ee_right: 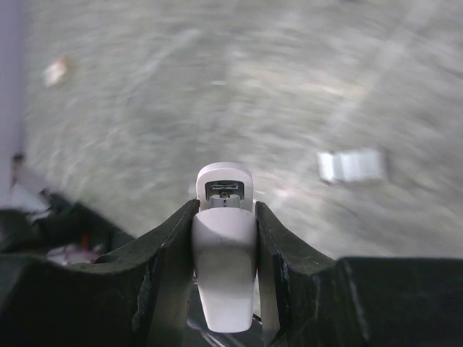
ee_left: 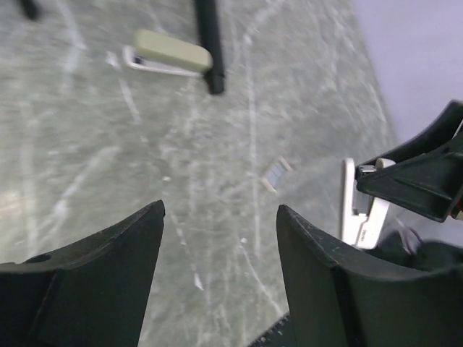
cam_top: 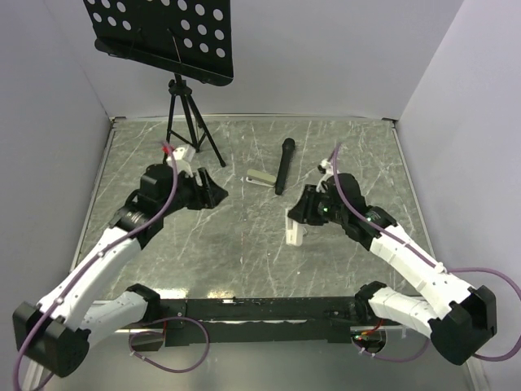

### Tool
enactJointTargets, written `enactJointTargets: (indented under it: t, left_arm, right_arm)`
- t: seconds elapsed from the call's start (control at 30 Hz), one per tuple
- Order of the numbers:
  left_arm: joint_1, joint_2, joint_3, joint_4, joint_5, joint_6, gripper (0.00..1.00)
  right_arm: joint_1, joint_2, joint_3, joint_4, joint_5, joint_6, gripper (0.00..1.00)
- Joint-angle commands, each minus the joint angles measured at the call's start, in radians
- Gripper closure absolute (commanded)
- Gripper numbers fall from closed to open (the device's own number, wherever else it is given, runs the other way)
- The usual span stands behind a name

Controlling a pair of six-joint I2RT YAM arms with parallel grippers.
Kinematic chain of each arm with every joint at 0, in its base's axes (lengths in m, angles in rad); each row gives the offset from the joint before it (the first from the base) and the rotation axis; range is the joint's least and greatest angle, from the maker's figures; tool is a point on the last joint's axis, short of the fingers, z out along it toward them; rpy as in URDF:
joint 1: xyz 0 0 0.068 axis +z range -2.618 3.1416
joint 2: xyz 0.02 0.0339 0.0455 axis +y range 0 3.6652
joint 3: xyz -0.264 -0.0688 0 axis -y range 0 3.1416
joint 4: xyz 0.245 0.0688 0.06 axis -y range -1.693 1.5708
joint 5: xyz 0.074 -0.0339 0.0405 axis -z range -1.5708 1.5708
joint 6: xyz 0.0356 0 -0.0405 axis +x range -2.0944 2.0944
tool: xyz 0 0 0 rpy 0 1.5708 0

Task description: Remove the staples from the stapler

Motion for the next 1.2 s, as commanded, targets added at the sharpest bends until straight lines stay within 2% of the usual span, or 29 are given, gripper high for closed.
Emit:
enactJointTargets:
  t: [0.0,0.17,0.23,0.4,0.43,0.53,0.7,0.97,1.17]
  left_arm:
    - [-0.005,0.134,0.056,0.120,0.244,-0.052,0.35]
    - [-0.004,0.277,0.181,0.120,0.405,-0.060,0.44]
    - [-0.005,0.325,0.200,0.120,0.454,-0.063,0.45]
    - [-0.002,0.368,0.111,0.271,0.634,-0.097,0.41]
    - [-0.002,0.372,0.096,0.272,0.643,-0.125,0.40]
    - [-0.002,0.392,0.120,0.208,0.662,-0.078,0.38]
    - [-0.001,0.385,0.108,0.217,0.671,-0.084,0.37]
    - [-0.013,0.408,0.120,0.131,0.645,-0.049,0.40]
    - [-0.016,0.409,0.120,0.117,0.620,-0.051,0.48]
  right_arm:
    - [0.070,-0.006,0.054,0.239,-0.107,-0.017,1.00]
    - [0.158,0.036,0.083,0.335,-0.136,-0.016,1.00]
    - [0.181,0.054,0.089,0.353,-0.118,-0.022,1.00]
    - [0.226,0.103,0.101,0.382,-0.105,-0.019,1.00]
    - [0.231,0.109,0.108,0.378,-0.099,-0.023,1.00]
    - [0.255,0.126,0.112,0.384,-0.070,-0.026,1.00]
    - [0.275,0.140,0.129,0.379,-0.029,-0.029,1.00]
    - [0.294,0.106,0.114,0.373,0.074,-0.039,1.00]
    - [0.297,0.117,0.121,0.381,0.068,-0.049,1.00]
